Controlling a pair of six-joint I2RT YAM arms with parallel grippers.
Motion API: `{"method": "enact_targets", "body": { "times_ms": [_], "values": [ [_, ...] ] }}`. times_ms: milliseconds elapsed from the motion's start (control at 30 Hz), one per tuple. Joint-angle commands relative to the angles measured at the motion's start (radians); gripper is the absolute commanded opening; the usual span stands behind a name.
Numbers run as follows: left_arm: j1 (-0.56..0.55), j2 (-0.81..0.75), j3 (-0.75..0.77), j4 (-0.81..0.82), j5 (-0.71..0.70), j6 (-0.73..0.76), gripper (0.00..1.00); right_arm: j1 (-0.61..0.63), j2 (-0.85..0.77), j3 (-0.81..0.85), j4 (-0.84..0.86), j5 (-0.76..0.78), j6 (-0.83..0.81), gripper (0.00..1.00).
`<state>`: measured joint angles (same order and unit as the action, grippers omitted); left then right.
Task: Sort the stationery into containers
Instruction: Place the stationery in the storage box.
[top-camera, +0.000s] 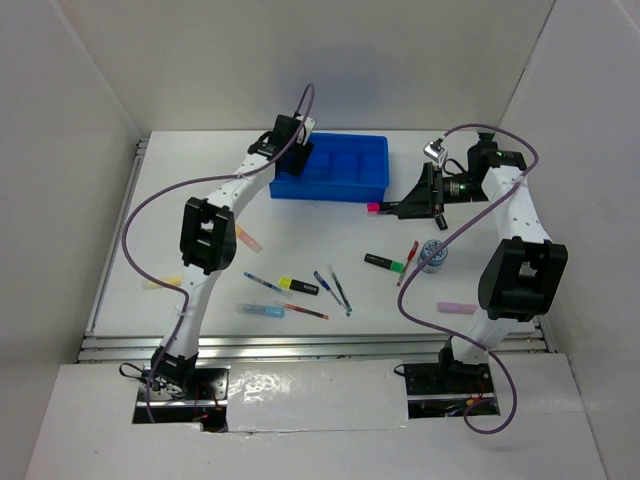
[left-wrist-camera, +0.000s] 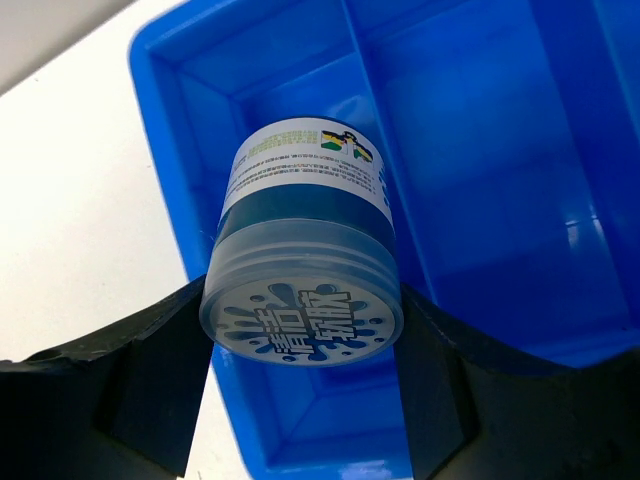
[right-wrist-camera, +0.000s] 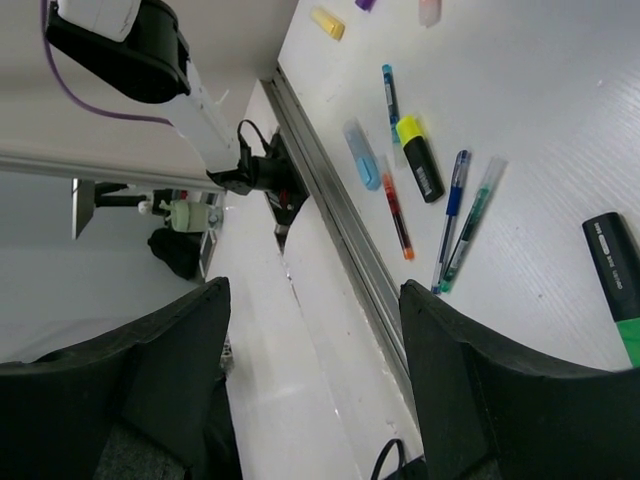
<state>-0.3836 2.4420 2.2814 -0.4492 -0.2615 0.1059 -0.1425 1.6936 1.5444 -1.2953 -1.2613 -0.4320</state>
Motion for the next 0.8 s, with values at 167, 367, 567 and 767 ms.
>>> {"method": "enact_targets", "body": {
  "times_ms": [167, 367, 567, 767],
  "values": [
    [-0.006, 0.015, 0.030, 0.101, -0.074, 0.034, 0.11, 0.000, 0.014, -0.004, -0.073, -0.047, -0.063, 0.75],
    [-0.008, 0.003, 0.007, 0.150, -0.085, 0.037, 0.62, 0.009, 0.029, -0.001, -0.121, -0.062, -0.114, 0.75],
    [-0.008, -0.003, 0.015, 0.199, -0.117, 0.061, 0.91, 0.017, 0.037, -0.009, -0.144, -0.072, -0.136, 0.75],
    [-0.009, -0.011, 0.007, 0.228, -0.127, 0.074, 0.99, 0.030, 0.032, -0.018, -0.145, -0.075, -0.146, 0.75]
  ]
}}
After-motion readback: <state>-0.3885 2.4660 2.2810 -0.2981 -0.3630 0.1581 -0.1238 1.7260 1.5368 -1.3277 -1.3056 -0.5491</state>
